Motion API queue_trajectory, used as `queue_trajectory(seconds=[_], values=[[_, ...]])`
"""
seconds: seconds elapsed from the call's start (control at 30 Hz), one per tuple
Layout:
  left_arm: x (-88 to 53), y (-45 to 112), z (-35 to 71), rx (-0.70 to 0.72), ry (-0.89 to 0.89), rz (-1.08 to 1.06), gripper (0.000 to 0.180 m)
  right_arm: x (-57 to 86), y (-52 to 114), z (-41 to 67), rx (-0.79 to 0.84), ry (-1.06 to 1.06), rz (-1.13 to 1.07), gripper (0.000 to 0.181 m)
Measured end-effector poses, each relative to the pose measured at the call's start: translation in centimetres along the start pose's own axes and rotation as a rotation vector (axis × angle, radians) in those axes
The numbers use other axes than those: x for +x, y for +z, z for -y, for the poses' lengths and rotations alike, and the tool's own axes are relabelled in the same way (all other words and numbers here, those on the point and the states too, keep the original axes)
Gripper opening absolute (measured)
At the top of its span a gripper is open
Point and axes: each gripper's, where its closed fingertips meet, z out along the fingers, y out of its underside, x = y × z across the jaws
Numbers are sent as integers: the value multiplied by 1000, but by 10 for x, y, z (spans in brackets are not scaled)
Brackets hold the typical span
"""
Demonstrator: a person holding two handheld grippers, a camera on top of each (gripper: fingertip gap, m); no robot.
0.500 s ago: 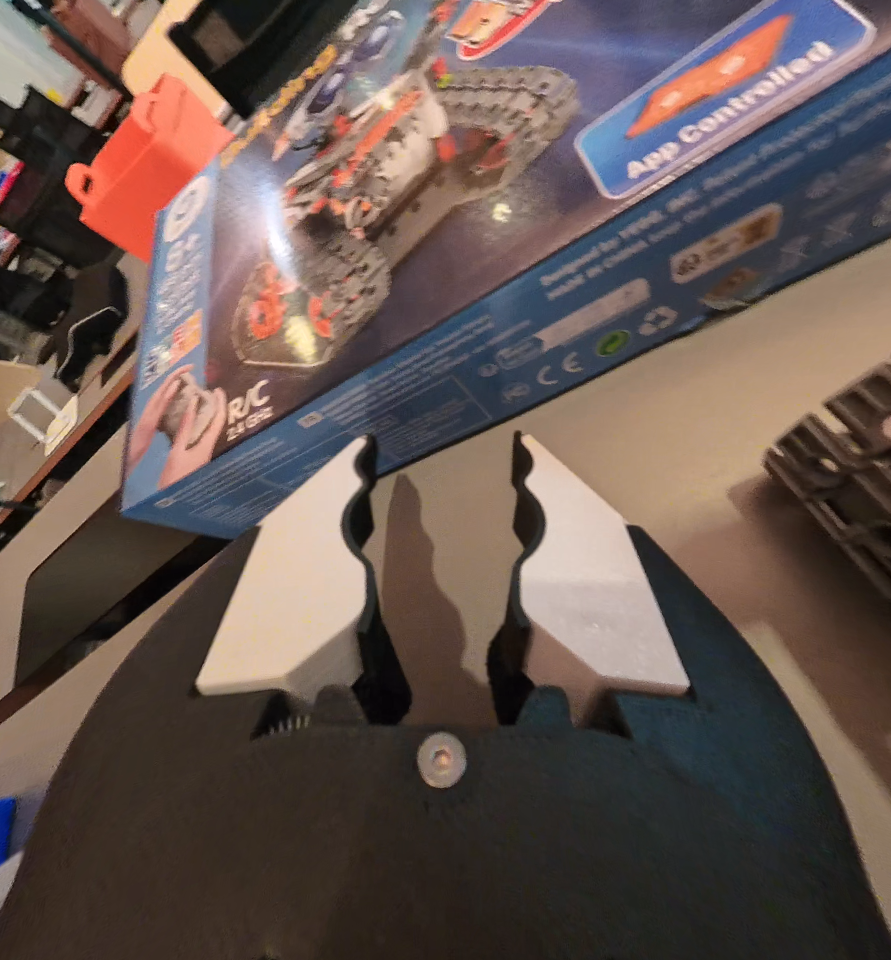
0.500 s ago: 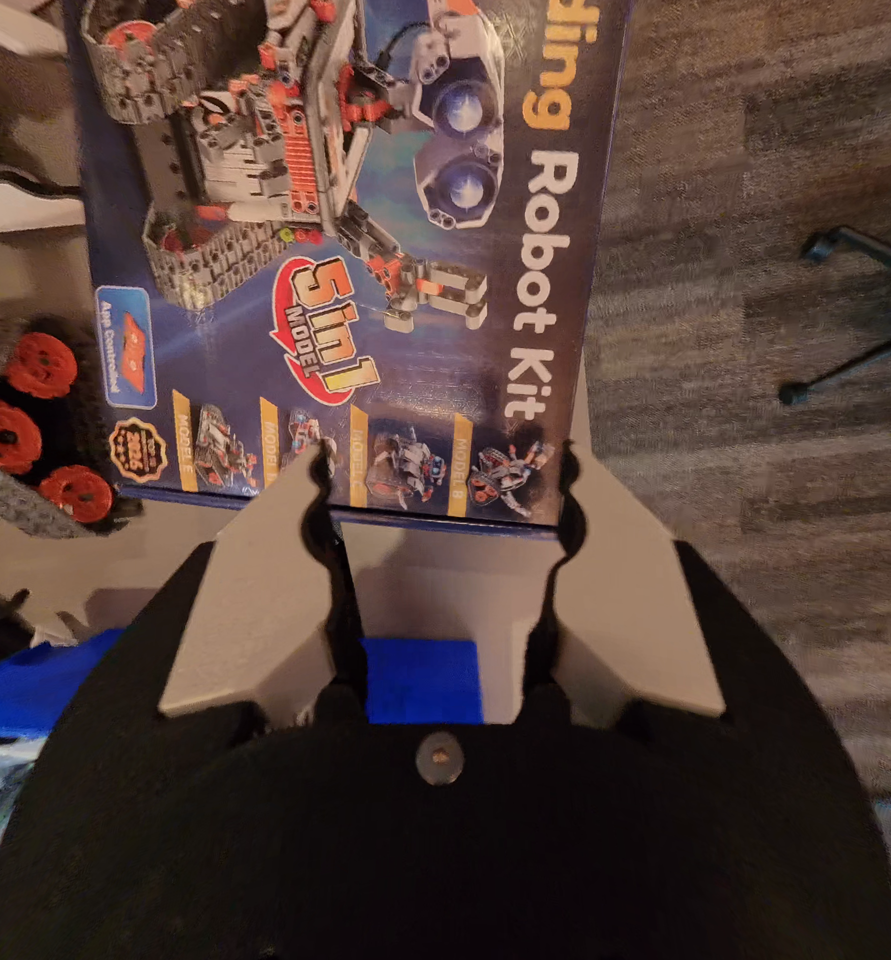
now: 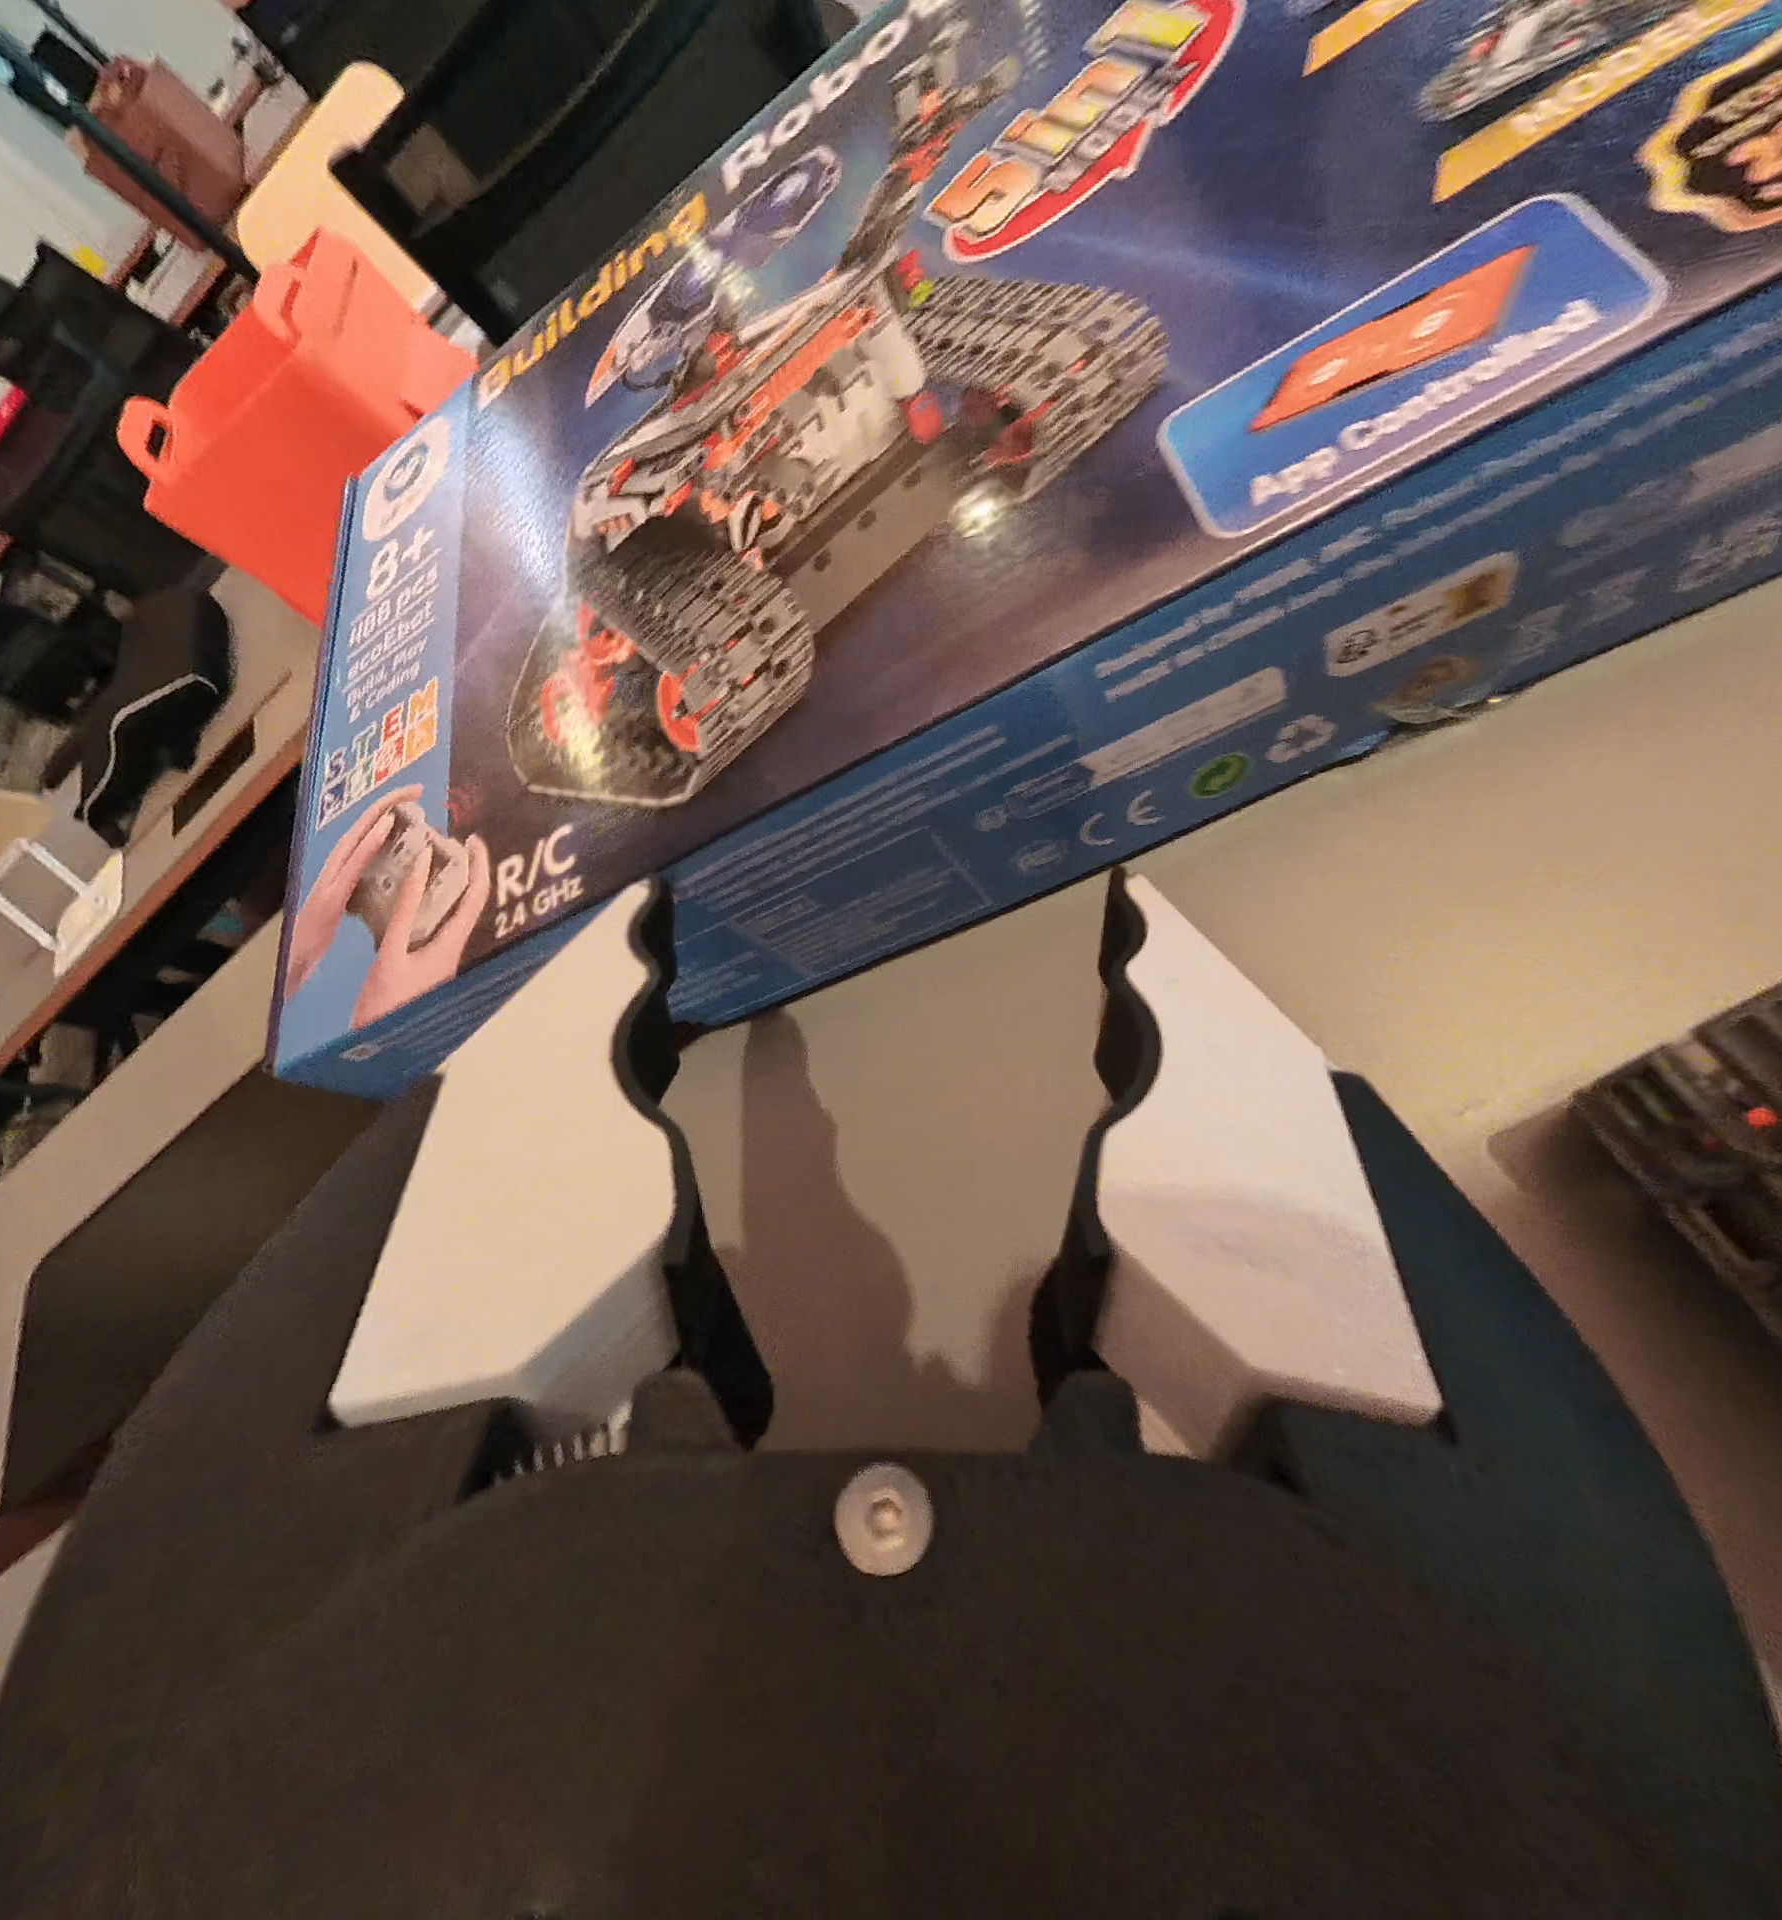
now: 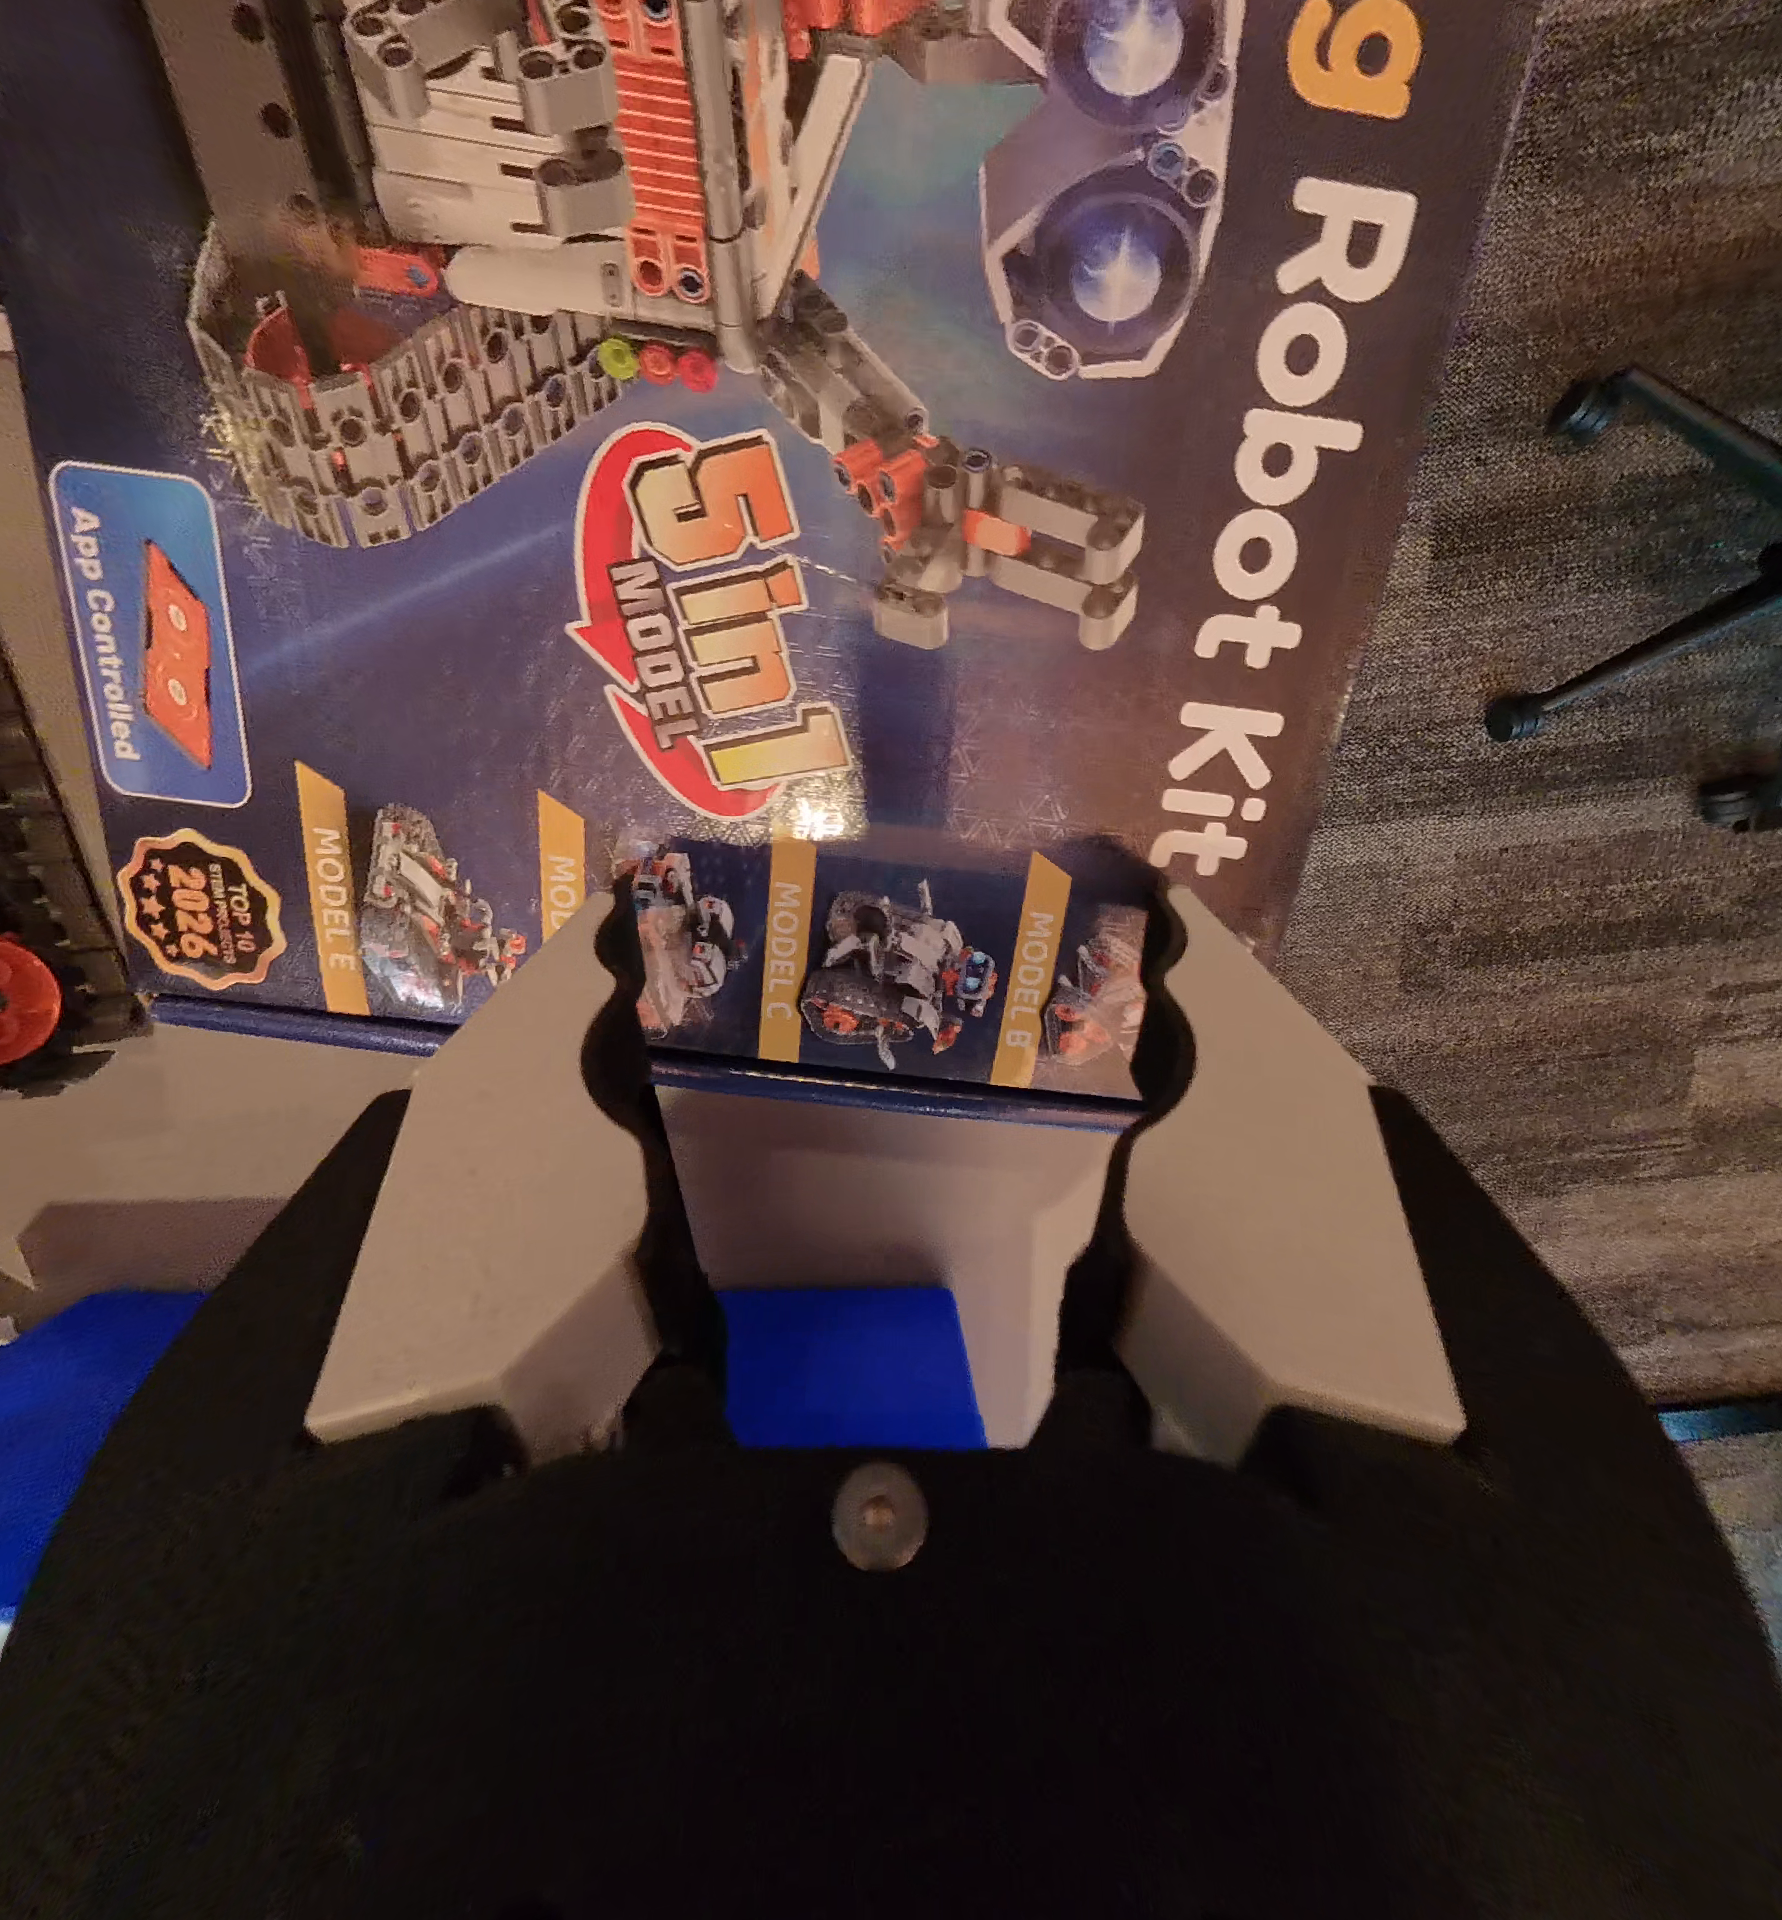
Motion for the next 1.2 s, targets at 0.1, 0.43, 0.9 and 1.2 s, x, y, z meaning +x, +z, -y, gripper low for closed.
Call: queue_trajectory(seconds=[0.1, 0.43, 0.9, 1.2], values=[[10, 5, 10, 13, 25, -32, 73, 4, -2, -2, -8, -19, 6, 89], [-40, 8, 11, 26, -208, 158, 110, 30, -4, 17, 60, 89, -59, 115], [-2, 37, 32, -10, 30, -82, 104, 47, -5, 21, 70, 113, 4, 112], [7, 37, 34, -38, 101, -59, 103, 63, 11, 24, 109, 112, 115, 107]])
